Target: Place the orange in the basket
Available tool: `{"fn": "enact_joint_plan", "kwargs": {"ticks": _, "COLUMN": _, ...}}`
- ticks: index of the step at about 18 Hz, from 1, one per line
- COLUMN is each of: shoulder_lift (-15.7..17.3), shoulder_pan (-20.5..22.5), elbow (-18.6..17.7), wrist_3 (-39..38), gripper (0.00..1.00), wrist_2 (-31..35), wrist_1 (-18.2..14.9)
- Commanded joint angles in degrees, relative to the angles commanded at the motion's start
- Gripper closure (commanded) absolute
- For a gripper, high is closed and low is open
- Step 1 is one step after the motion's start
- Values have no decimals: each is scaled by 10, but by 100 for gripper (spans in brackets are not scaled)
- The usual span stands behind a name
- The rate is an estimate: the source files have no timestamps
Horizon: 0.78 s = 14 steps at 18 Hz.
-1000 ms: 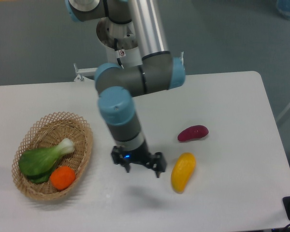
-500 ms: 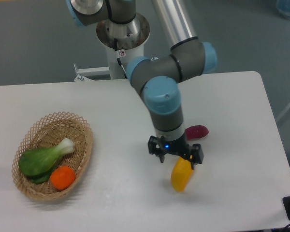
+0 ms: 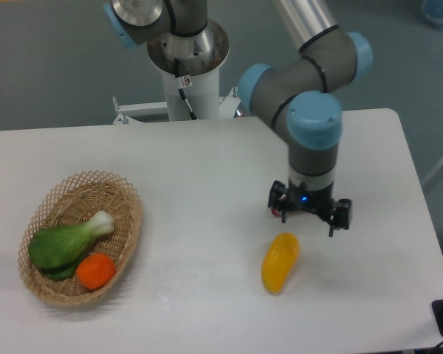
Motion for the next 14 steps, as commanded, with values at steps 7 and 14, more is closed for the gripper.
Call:
{"fn": "enact_joint_plan", "kwargs": {"ticks": 7, "shoulder_lift": 0, "shoulder_pan": -4, "elbow": -20, "wrist_3": 51, "gripper": 0, "wrist_2": 4, "wrist_1": 14}}
{"fn": "enact_joint_plan", "kwargs": {"ticks": 14, "shoulder_lift": 0, "shoulder_pan": -4, "elbow": -21, "wrist_3": 50, "gripper": 0, "wrist_2": 8, "wrist_1": 14}}
